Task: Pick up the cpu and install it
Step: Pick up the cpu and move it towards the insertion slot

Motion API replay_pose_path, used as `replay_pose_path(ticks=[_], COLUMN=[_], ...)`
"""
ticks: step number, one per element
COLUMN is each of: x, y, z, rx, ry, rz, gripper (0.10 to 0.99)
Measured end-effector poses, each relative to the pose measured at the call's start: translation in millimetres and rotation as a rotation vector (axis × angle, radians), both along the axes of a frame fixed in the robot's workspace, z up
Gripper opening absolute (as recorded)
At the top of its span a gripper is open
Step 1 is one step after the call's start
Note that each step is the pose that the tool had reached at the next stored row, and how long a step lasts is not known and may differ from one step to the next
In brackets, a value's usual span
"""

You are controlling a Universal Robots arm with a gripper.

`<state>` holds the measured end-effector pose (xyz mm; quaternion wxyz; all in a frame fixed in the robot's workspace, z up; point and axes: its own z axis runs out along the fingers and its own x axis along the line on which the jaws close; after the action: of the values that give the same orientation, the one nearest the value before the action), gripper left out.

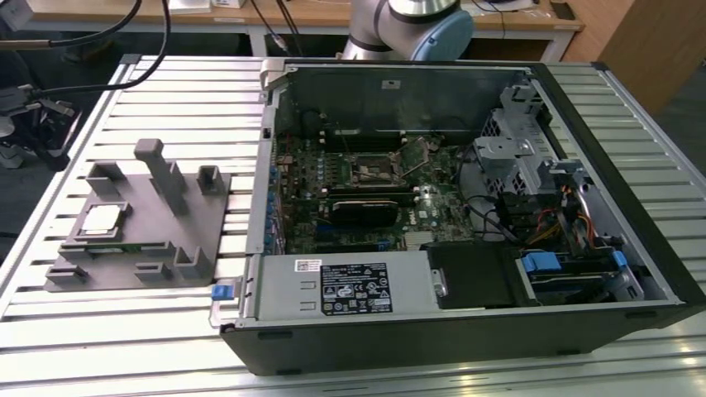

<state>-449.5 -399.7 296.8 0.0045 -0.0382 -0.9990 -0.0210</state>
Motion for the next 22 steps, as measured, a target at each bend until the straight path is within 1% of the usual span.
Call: replay_pose_path(ticks=[1, 5, 7, 8, 9, 10, 13, 14, 15, 16, 18, 19, 20, 21, 22], x=[0.0, 0.1, 0.0, 0.0, 0.0, 0.0, 0.0, 0.0, 0.0, 0.0, 0.0, 0.0, 0.0, 0.0, 0.0], y=[0.0, -0.8, -1.1, -1.1, -1.1, -1.2, -1.9, -2.0, -2.2, -2.4, -2.9, -3.0, -3.1, -3.2, -3.2], z=[-1.1, -4.6, -7.0, -8.3, -9.5, -10.5, -12.7, -13.6, -14.6, -15.7, -18.7, -20.3, -21.8, -23.4, -24.8], rx=[0.0, 0.0, 0.0, 0.0, 0.0, 0.0, 0.0, 0.0, 0.0, 0.0, 0.0, 0.0, 0.0, 0.0, 0.0], ry=[0.0012, 0.0021, 0.0021, 0.0021, 0.0021, 0.0023, 0.0024, 0.0023, 0.0023, 0.0024, 0.0024, 0.0026, 0.0029, 0.0031, 0.0041], rz=[0.0, 0.0, 0.0, 0.0, 0.0, 0.0, 0.0, 0.0, 0.0, 0.0, 0.0, 0.0, 0.0, 0.0, 0.0], gripper=[0.106, 0.114, 0.231, 0.231, 0.29, 0.29, 0.467, 0.467, 0.525, 0.525, 0.639, 0.639, 0.698, 0.698, 0.761])
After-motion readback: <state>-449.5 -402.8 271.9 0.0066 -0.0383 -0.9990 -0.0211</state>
